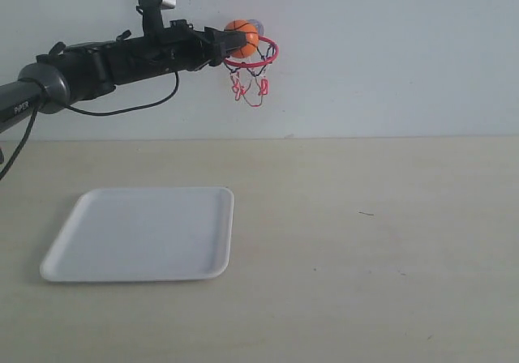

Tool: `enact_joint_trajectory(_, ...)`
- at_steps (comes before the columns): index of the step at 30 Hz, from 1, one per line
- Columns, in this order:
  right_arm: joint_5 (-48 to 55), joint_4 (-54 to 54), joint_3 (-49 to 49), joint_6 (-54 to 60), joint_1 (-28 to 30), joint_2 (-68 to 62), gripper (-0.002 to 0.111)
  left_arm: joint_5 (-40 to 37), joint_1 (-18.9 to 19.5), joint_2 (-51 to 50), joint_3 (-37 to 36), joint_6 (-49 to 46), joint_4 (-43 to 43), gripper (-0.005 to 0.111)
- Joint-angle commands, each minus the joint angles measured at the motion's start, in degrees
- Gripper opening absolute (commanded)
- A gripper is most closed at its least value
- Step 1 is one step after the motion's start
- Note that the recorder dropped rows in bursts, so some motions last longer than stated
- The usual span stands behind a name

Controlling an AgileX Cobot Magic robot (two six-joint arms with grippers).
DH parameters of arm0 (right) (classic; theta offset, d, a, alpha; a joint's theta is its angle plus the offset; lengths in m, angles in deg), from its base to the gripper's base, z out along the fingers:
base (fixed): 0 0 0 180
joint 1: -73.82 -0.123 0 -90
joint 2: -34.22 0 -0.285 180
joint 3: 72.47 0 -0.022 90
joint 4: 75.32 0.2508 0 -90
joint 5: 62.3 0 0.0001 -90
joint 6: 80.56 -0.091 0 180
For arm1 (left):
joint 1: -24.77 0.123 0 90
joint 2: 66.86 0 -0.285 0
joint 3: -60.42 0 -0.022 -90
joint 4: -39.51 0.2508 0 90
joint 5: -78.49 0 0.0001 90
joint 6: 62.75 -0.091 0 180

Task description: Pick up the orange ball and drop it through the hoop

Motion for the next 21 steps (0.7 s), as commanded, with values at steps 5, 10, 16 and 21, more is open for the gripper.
enact_joint_trajectory(5, -0.2, -0.1, 0.0, 0.0, 0.0, 0.2, -0.001, 1.0, -0.1, 0.5, 0.4, 0.3, 0.1, 0.011)
enact_joint_trajectory(10, -0.2, -0.1, 0.0, 0.0, 0.0, 0.2, -0.001, 0.8, -0.1, 0.6, 0.4, 1.6, 0.1, 0.039)
enact_joint_trajectory(16, -0.2, -0.1, 0.0, 0.0, 0.0, 0.2, -0.001, 0.7, -0.1, 1.6, 0.4, 1.6, 0.0, 0.061)
enact_joint_trajectory(21, -0.2, -0.1, 0.0, 0.0, 0.0, 0.2, -0.001, 0.7, -0.1, 4.1, 0.4, 1.6, 0.9, 0.049)
